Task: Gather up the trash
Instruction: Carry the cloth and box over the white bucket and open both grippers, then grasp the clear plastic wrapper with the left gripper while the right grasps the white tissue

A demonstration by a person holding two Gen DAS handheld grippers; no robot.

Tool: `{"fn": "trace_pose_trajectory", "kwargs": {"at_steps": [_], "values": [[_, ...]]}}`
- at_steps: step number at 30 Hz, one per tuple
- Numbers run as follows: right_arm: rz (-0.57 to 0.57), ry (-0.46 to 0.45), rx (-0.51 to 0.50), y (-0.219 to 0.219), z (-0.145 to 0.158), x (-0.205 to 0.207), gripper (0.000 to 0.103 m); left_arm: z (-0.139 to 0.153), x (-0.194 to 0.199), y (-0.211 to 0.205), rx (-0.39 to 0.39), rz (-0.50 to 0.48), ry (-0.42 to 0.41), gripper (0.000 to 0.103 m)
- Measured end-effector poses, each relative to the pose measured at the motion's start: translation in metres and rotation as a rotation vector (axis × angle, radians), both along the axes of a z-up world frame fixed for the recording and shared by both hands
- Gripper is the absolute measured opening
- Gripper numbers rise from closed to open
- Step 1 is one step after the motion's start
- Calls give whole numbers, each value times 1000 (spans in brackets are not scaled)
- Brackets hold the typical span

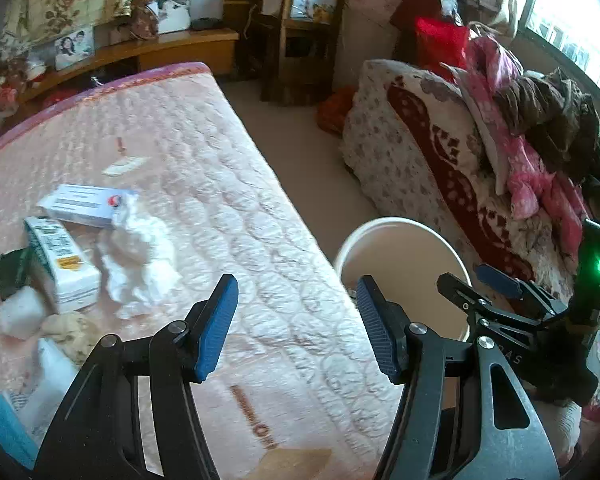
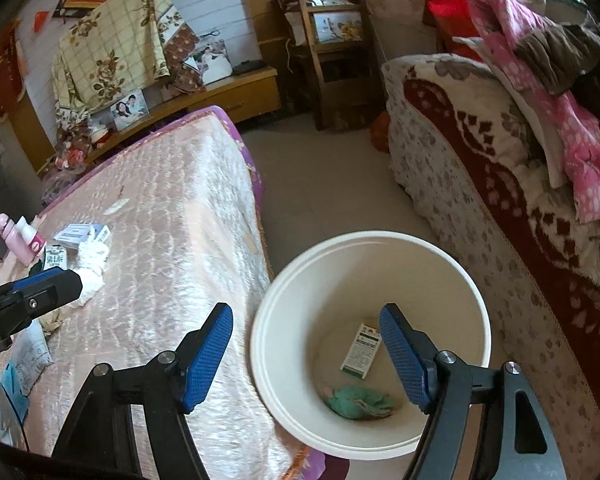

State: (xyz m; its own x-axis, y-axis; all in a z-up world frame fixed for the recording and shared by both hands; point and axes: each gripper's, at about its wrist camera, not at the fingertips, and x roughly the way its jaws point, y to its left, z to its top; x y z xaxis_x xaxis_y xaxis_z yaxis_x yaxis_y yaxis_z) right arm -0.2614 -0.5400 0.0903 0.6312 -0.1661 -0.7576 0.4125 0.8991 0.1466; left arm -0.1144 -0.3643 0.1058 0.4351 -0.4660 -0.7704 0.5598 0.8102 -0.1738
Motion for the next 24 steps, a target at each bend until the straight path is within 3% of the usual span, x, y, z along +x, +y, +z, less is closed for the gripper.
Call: {"fn": "trace_pose_trajectory", "kwargs": {"at_steps": [15,24], "values": [[112,-68,-31,73,33,25,77,26,-7,80,34,167,-131,60],[205,-74,-32,126,39,49,77,32,-8,127,43,244,-163,60]]}}
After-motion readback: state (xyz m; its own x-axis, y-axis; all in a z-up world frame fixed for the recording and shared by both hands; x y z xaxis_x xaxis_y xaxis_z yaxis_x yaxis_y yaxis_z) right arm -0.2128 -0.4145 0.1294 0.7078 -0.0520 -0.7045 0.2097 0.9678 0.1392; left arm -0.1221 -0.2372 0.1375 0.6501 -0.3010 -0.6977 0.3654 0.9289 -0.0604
